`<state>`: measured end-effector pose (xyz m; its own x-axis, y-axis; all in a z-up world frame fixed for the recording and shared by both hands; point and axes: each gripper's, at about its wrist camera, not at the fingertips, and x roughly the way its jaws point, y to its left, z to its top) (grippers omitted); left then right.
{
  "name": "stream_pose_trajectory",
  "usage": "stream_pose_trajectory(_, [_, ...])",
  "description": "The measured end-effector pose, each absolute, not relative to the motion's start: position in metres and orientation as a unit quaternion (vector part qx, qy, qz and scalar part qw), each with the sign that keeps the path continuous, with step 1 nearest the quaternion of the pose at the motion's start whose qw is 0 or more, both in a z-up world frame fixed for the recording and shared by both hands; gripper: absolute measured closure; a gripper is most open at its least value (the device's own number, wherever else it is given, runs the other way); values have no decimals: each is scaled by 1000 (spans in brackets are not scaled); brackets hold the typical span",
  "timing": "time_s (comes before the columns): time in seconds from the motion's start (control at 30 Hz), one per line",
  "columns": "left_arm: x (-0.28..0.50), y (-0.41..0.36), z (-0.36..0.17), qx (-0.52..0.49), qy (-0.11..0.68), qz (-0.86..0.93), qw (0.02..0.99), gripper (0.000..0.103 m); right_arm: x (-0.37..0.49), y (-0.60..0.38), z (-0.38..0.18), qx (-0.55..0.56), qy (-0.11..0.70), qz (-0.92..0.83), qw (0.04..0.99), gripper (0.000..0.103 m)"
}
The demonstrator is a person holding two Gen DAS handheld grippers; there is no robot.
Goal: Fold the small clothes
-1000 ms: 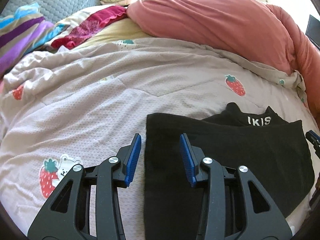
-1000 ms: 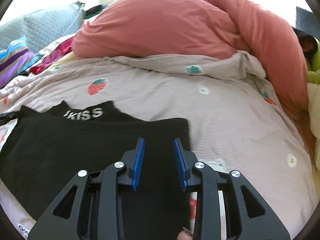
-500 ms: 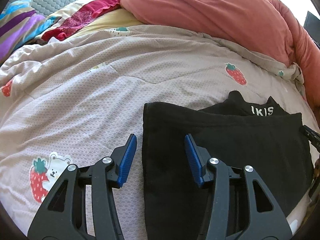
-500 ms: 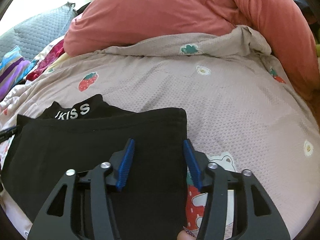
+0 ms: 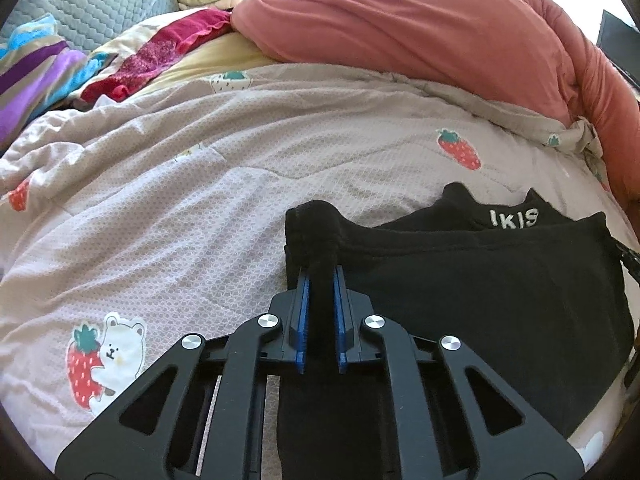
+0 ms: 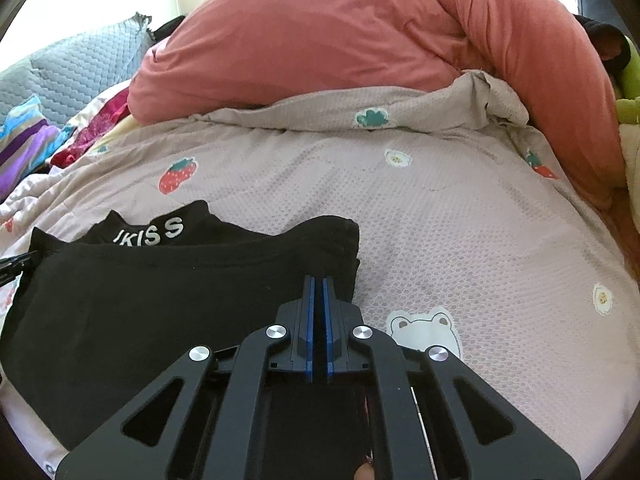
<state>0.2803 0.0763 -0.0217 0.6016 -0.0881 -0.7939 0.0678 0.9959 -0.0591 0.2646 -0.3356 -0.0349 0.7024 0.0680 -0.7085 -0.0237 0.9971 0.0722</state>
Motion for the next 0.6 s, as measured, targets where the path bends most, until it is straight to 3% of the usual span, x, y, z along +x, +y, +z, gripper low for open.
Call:
stream_pose_trajectory(0.33, [277, 77, 13, -16, 392, -44, 919, 99, 263, -346, -16, 47, 352, 17, 935, 100])
stream_pose_trajectory(0.53, [293, 75, -20, 1, 425, -25, 905, 99, 272, -349, -40, 57, 385, 2, 921, 100])
stream_pose_trajectory(0.6, [294, 75, -30, 11, 435, -18, 900, 94, 273, -347, -49, 49, 394, -8, 918, 99])
